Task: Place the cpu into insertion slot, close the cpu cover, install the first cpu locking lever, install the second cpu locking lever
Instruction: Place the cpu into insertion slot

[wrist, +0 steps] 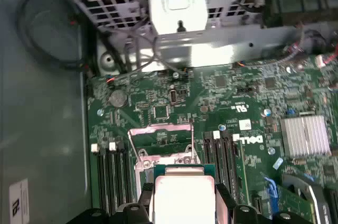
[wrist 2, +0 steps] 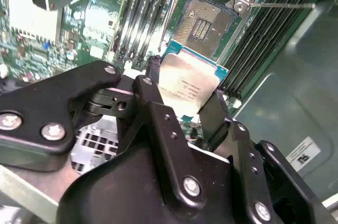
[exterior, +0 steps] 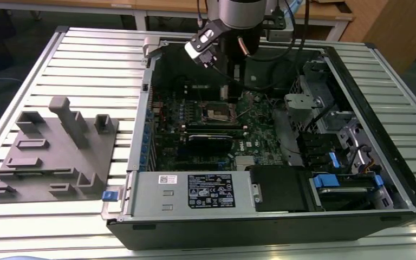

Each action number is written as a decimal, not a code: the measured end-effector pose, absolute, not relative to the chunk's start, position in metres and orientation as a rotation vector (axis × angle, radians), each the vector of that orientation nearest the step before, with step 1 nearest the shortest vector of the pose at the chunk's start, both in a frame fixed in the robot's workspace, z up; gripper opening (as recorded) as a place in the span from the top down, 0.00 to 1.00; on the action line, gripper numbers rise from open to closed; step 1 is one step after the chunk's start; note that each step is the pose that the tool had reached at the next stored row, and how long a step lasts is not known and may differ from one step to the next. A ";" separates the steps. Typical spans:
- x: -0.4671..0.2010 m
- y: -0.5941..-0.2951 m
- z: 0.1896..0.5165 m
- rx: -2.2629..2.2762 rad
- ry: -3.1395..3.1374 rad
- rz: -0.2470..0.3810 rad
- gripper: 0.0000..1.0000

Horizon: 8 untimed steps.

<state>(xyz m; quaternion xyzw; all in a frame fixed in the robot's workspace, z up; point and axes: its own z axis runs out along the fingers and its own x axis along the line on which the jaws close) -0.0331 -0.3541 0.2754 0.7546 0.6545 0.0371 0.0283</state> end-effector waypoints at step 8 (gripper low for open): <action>-0.033 -0.354 0.273 2.465 1.843 0.108 0.46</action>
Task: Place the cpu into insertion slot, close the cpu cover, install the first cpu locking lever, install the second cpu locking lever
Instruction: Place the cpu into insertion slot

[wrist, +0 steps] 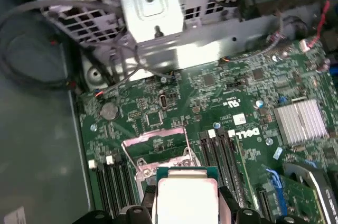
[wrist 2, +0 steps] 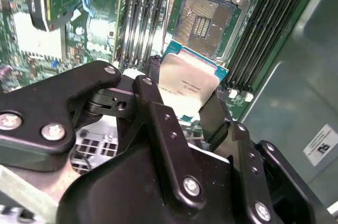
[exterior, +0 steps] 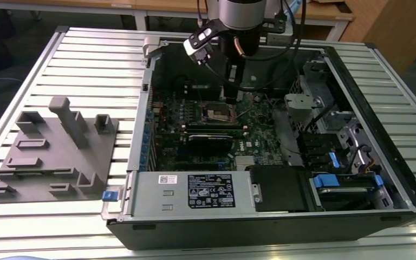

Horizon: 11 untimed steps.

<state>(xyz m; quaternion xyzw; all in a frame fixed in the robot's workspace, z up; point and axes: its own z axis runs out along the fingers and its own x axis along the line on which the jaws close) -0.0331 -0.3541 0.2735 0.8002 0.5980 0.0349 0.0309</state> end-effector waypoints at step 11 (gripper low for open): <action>-0.033 -0.354 0.272 2.414 1.913 0.110 0.46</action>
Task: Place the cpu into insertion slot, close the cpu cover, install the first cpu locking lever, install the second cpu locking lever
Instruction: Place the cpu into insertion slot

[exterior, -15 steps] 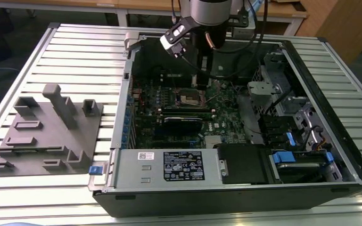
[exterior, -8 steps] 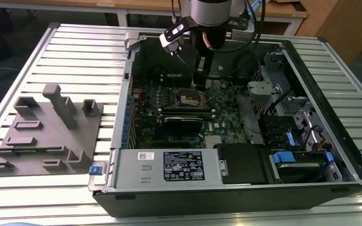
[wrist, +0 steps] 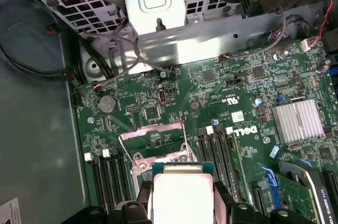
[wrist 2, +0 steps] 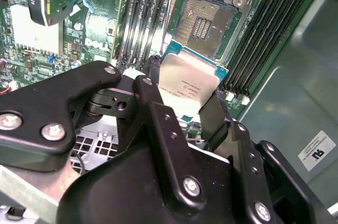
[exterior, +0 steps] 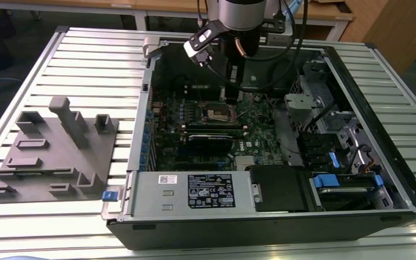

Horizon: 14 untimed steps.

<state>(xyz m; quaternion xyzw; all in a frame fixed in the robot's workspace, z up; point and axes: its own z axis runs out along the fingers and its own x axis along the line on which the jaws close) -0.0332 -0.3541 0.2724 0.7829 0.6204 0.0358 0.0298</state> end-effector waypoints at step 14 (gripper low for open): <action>-0.033 -0.354 0.272 2.353 1.991 0.114 0.46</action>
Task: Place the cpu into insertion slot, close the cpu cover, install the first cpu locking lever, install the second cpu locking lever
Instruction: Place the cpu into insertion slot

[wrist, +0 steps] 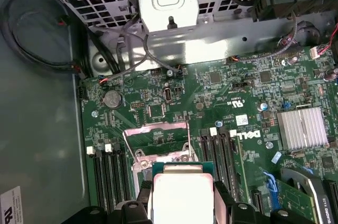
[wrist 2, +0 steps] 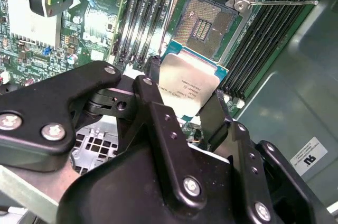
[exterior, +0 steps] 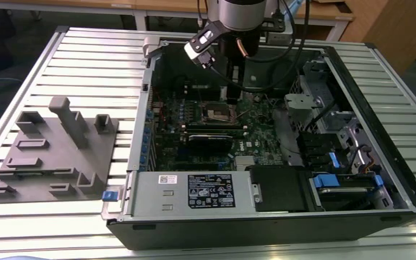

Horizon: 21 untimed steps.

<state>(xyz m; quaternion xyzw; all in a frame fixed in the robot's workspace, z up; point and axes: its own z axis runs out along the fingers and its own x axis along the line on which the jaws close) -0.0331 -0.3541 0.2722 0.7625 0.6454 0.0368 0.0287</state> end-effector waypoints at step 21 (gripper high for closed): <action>-0.034 -0.354 0.271 2.239 2.140 0.103 0.46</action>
